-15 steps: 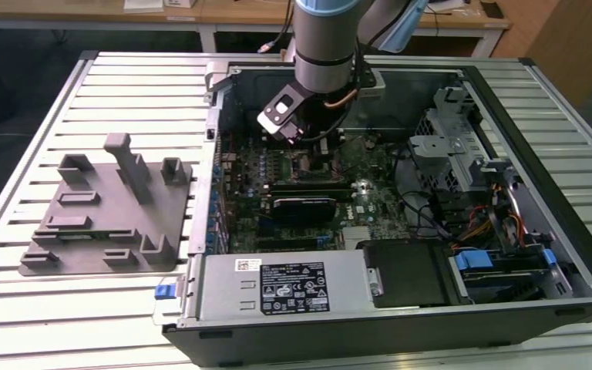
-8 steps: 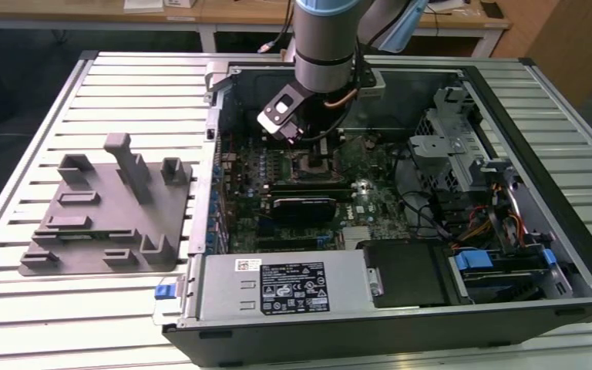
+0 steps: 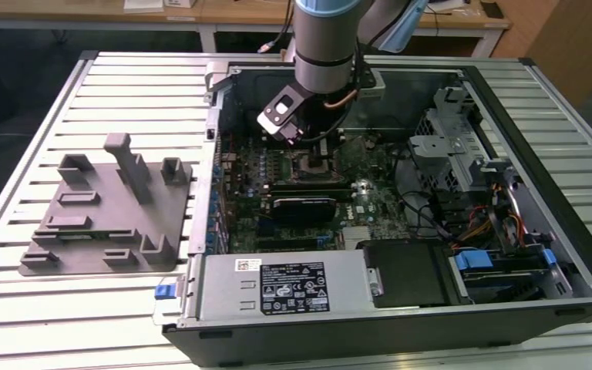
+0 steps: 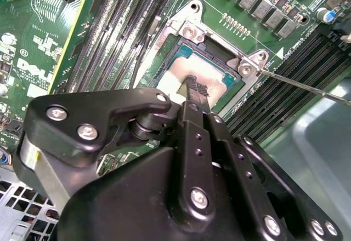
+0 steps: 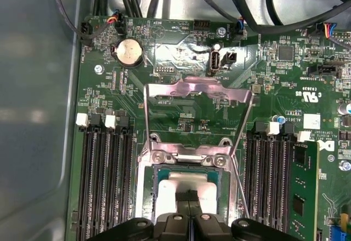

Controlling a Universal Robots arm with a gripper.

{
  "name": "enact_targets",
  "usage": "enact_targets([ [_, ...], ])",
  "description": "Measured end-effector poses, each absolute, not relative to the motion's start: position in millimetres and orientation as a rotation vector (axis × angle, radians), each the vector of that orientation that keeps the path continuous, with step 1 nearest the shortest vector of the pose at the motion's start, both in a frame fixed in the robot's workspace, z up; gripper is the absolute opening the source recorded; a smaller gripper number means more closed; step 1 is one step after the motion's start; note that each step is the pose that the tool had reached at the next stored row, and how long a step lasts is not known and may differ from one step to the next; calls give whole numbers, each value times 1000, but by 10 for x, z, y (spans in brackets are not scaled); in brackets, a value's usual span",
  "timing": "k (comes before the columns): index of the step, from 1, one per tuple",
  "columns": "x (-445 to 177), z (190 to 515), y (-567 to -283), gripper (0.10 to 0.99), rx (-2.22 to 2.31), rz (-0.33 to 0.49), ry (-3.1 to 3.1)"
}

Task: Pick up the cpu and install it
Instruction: 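Place the cpu into insertion slot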

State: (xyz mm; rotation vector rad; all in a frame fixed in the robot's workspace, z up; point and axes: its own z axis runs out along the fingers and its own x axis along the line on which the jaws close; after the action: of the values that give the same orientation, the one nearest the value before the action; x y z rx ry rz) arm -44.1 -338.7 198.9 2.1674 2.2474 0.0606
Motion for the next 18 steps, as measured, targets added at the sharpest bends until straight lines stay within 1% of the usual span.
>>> enact_targets([
  [13, -441, 1977, -3386, 106, 2168, 62, 2247],
  [18, -441, 2027, -3386, 106, 2168, 62, 2247],
])
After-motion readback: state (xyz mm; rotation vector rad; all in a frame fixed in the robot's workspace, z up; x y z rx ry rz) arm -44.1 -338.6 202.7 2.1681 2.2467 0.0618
